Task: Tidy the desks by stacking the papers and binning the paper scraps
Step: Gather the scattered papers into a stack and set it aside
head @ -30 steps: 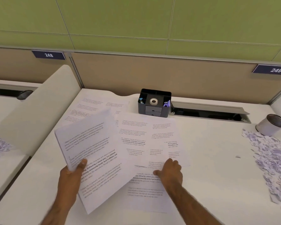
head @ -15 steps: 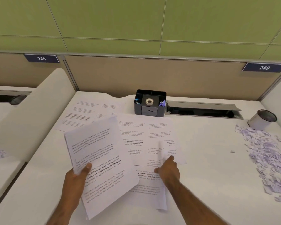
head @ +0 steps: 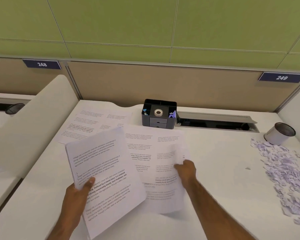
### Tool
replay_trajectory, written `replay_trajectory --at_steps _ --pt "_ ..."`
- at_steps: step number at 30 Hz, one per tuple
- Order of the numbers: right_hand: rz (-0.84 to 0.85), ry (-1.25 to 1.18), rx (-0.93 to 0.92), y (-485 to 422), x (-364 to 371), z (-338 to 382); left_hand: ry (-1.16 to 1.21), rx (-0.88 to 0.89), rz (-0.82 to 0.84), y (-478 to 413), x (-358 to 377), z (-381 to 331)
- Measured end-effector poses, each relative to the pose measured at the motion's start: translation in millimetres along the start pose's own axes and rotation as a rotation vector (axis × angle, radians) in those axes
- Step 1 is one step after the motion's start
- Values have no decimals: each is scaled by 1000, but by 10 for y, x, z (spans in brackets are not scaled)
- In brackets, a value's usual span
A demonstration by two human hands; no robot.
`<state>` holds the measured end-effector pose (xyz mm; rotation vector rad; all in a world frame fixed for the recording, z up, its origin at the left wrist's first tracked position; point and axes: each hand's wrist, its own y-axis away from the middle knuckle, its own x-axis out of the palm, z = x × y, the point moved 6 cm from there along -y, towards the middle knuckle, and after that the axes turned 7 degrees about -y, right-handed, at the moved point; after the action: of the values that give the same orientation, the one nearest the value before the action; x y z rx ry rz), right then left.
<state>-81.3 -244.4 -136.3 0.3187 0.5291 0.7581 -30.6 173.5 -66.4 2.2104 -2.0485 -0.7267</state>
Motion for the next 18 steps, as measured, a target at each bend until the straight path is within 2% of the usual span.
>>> replay_trajectory --at_steps 5,10,12,15,18 --pt "-5 198 -98 -351 -41 385 11 -4 28 -47 80 -46" --pt "-49 657 52 -433 -57 319 24 -4 32 -100 137 -90" --pt "-83 769 50 -368 -9 273 28 -13 31 -113 159 -86" --pt "-104 805 26 -371 47 269 25 -21 23 -154 191 -68" --pt "-55 778 52 -401 52 268 28 -34 26 -196 228 -32"
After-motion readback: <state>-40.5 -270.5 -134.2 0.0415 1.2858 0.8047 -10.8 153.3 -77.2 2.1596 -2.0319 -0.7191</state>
